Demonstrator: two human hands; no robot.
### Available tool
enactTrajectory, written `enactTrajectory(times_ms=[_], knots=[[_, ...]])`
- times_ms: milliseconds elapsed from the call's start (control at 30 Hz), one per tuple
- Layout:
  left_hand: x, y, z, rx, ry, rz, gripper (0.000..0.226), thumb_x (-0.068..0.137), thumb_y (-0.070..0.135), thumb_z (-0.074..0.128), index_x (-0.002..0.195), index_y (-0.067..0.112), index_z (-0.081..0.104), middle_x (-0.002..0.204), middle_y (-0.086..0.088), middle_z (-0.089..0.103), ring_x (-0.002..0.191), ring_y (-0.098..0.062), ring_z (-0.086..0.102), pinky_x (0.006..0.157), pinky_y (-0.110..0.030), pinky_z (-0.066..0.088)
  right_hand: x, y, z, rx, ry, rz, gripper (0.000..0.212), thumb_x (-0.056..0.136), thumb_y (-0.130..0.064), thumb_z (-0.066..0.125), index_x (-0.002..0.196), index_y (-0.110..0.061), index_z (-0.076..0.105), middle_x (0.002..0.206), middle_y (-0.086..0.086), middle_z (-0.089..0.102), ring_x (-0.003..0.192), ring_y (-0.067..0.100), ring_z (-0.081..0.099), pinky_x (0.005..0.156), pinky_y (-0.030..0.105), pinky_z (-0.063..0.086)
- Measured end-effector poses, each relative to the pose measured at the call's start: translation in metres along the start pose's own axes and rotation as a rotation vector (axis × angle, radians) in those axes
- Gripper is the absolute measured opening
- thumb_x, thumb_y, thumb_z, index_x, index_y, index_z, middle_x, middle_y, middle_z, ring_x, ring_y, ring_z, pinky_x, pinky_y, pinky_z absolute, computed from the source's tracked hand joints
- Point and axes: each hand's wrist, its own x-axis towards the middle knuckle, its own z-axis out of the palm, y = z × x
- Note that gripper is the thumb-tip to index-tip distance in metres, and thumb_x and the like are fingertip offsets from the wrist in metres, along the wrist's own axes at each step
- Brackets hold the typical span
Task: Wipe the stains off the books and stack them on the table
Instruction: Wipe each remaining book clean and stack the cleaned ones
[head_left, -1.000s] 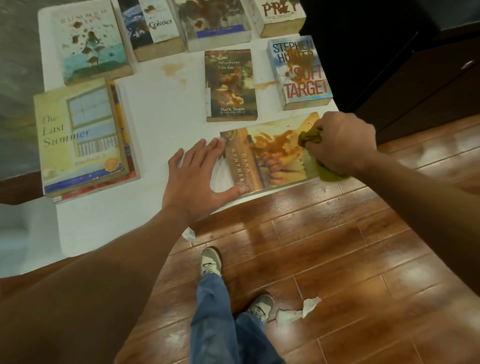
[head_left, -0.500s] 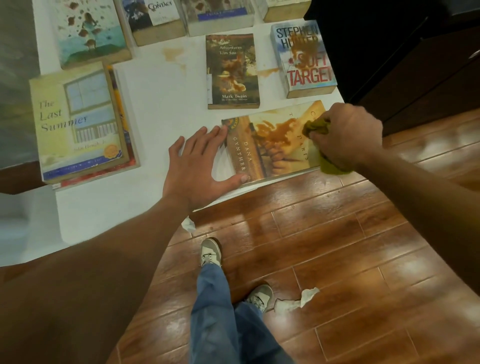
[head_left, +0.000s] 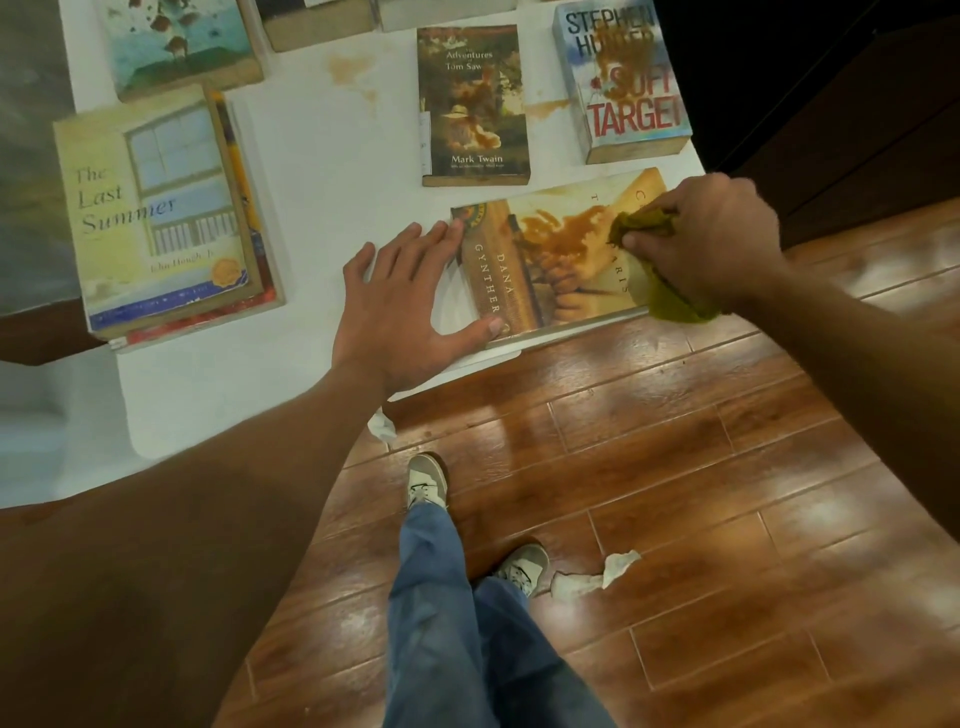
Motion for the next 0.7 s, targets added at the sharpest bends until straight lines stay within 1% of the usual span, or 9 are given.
enactTrajectory(times_ms=[67, 100, 167, 233, 333, 367, 467, 600, 700], knots=[[0.000, -0.001, 0.000, -0.004, 0.000, 0.001, 0.101, 0.080, 0.090, 0.027, 0.160, 0.029, 0.014, 0.165, 0.005, 0.024, 0.153, -0.017, 0.015, 0.122, -0.051, 0.010, -0.004, -0.003, 0.000, -0.013, -0.069, -0.095, 0.038, 0.088, -0.047, 0.071, 0.115, -0.021, 0.072, 0.094, 0.001, 0.065, 0.085, 0.023, 0.060, 0.072, 0.041, 0.056], [0.001, -0.001, 0.000, -0.005, -0.001, 0.001, 0.101, 0.080, 0.090, 0.027, 0.160, 0.029, 0.014, 0.165, 0.005, 0.024, 0.153, -0.017, 0.015, 0.123, -0.051, 0.010, -0.005, -0.004, -0.001, -0.019, -0.089, -0.124, 0.037, 0.088, -0.047, 0.071, 0.114, -0.021, 0.072, 0.094, 0.001, 0.065, 0.085, 0.022, 0.060, 0.071, 0.041, 0.056], [0.000, -0.001, 0.001, -0.003, 0.000, -0.003, 0.101, 0.080, 0.091, 0.027, 0.160, 0.030, 0.014, 0.165, 0.005, 0.024, 0.153, -0.017, 0.015, 0.123, -0.051, 0.009, 0.000, -0.001, -0.002, -0.036, -0.033, -0.071, 0.042, 0.089, -0.050, 0.069, 0.117, -0.020, 0.071, 0.091, -0.001, 0.059, 0.083, 0.019, 0.055, 0.065, 0.035, 0.048], [0.000, -0.001, 0.001, -0.004, -0.003, -0.003, 0.102, 0.080, 0.091, 0.026, 0.160, 0.030, 0.014, 0.165, 0.005, 0.025, 0.153, -0.017, 0.015, 0.123, -0.051, 0.010, 0.003, 0.001, 0.000, -0.066, 0.050, 0.006, 0.046, 0.091, -0.050, 0.067, 0.121, -0.015, 0.069, 0.089, 0.000, 0.053, 0.081, 0.019, 0.050, 0.063, 0.033, 0.042], [0.001, -0.001, 0.000, -0.010, 0.003, -0.002, 0.102, 0.080, 0.091, 0.026, 0.160, 0.030, 0.014, 0.165, 0.005, 0.025, 0.153, -0.017, 0.015, 0.123, -0.051, 0.009, 0.003, -0.003, 0.000, -0.113, 0.013, -0.094, 0.040, 0.092, -0.047, 0.067, 0.115, -0.014, 0.070, 0.086, -0.001, 0.054, 0.078, 0.019, 0.052, 0.063, 0.033, 0.043], [0.002, -0.001, 0.000, -0.010, 0.004, -0.004, 0.101, 0.080, 0.091, 0.027, 0.160, 0.030, 0.014, 0.165, 0.004, 0.025, 0.153, -0.017, 0.015, 0.123, -0.051, 0.009, 0.005, -0.004, -0.001, -0.126, 0.009, -0.098, 0.040, 0.091, -0.047, 0.067, 0.114, -0.014, 0.070, 0.086, -0.001, 0.054, 0.077, 0.019, 0.052, 0.063, 0.032, 0.043], [-0.001, -0.001, 0.000, -0.014, 0.003, -0.007, 0.101, 0.080, 0.090, 0.028, 0.160, 0.030, 0.014, 0.165, 0.004, 0.025, 0.153, -0.017, 0.016, 0.123, -0.051, 0.009, 0.011, -0.004, -0.002, -0.150, 0.054, 0.016, 0.041, 0.093, -0.047, 0.066, 0.112, -0.011, 0.066, 0.087, 0.001, 0.053, 0.077, 0.021, 0.052, 0.063, 0.033, 0.041], [0.001, 0.000, 0.000, -0.013, 0.014, -0.002, 0.100, 0.081, 0.089, 0.029, 0.160, 0.030, 0.015, 0.164, 0.005, 0.026, 0.153, -0.017, 0.016, 0.123, -0.050, 0.009, 0.010, -0.007, 0.001, -0.238, 0.055, -0.048, 0.036, 0.094, -0.044, 0.065, 0.108, -0.011, 0.066, 0.085, 0.001, 0.052, 0.073, 0.021, 0.051, 0.061, 0.033, 0.037], [-0.001, 0.000, 0.000, -0.019, 0.010, -0.005, 0.100, 0.081, 0.089, 0.030, 0.160, 0.030, 0.016, 0.164, 0.005, 0.026, 0.153, -0.016, 0.016, 0.123, -0.051, 0.010, 0.014, -0.009, 0.000, -0.241, 0.087, 0.044, 0.040, 0.094, -0.045, 0.064, 0.107, -0.008, 0.065, 0.086, 0.005, 0.053, 0.073, 0.023, 0.051, 0.062, 0.033, 0.038]])
